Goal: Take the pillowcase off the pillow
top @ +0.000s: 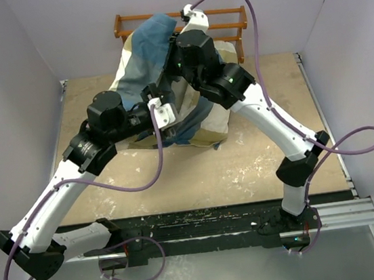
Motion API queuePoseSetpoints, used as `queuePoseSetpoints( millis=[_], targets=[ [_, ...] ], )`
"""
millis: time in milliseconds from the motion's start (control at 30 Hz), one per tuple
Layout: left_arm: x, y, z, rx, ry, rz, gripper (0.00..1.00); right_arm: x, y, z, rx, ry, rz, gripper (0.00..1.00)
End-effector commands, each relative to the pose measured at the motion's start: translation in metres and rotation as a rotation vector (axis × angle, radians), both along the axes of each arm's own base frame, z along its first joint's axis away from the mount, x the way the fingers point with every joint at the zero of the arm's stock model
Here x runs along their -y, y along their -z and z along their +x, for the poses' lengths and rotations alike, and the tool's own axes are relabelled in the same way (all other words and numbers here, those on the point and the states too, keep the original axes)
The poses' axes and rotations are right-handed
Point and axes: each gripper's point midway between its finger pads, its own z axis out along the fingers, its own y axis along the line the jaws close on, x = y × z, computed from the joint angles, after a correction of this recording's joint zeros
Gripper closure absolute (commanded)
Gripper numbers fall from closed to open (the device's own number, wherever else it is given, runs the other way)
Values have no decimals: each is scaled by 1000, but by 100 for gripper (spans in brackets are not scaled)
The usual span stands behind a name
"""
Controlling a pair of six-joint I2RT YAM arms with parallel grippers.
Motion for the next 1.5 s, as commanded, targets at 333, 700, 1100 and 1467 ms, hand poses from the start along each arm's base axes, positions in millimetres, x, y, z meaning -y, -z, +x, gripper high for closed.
queuePoseSetpoints(
  millis=[333,700,1100,1467],
  targets=[
    [-22,-1,85,288,-385,-18,11,33,-104,-51,142,-92,305,100],
    [-81,-49,122,309,-638,-130,97,45,-106,-70,175,-141,287,100],
    [-119,-156,65,440,-567,-353,100,63,-96,-60,193,-155,251,100],
    [-54,-65,15,224,-147,-132,15,46,-79,-44,114,-187,343,100]
  ],
)
